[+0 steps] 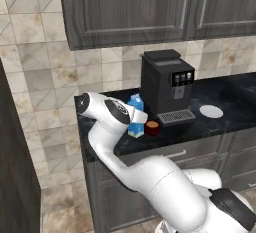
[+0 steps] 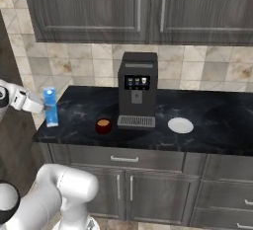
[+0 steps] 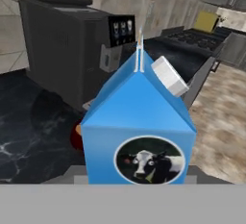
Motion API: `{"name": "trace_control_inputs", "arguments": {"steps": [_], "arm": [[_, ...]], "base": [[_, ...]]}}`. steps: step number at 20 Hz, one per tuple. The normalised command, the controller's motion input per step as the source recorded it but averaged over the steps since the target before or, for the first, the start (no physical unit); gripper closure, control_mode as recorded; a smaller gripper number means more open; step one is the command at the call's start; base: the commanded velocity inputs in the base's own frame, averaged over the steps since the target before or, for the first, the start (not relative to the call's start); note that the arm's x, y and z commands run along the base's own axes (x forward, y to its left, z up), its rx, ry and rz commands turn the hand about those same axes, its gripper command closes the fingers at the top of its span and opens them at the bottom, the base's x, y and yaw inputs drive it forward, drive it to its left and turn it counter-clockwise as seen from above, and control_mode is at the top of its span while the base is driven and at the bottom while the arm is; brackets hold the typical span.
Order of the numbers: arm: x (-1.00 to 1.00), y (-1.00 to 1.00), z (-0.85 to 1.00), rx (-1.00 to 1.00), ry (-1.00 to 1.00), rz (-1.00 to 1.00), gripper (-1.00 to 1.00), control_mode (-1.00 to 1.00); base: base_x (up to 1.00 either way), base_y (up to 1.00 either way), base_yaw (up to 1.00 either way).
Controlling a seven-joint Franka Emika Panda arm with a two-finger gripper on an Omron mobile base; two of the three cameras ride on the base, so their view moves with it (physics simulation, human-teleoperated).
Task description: Take a sugar cube from the saucer and place it inside the coffee. Then, grab milk from the fridge and place it next to the coffee on the counter to sweeten the coffee.
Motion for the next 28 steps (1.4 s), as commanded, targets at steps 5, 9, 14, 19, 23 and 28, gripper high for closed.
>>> {"name": "trace_control_inputs", "arguments": {"steps": [5, 9, 14, 19, 23, 28], "arm": [[0.31, -0.01, -0.26, 0.05, -0.01, 0.01, 1.00, -1.00], [0.40, -0.05, -0.22, 0.00, -0.05, 0.00, 1.00, -1.00], [0.46, -0.04, -0.23, -0.03, -0.05, 0.00, 1.00, -1.00], [0.41, -0.10, -0.17, 0.00, 0.00, 0.00, 1.00, -1.00], [0.43, -0.06, -0.17, 0.00, 0.01, 0.00, 1.00, -1.00], [0.28, 0.00, -0.25, 0.00, 0.02, 0.00, 1.00, -1.00]], "base": [[0.00, 0.00, 0.00], [0.00, 0.00, 0.00], [0.00, 0.00, 0.00], [0.00, 0.00, 0.00], [0.00, 0.00, 0.00], [0.00, 0.00, 0.00]]}}
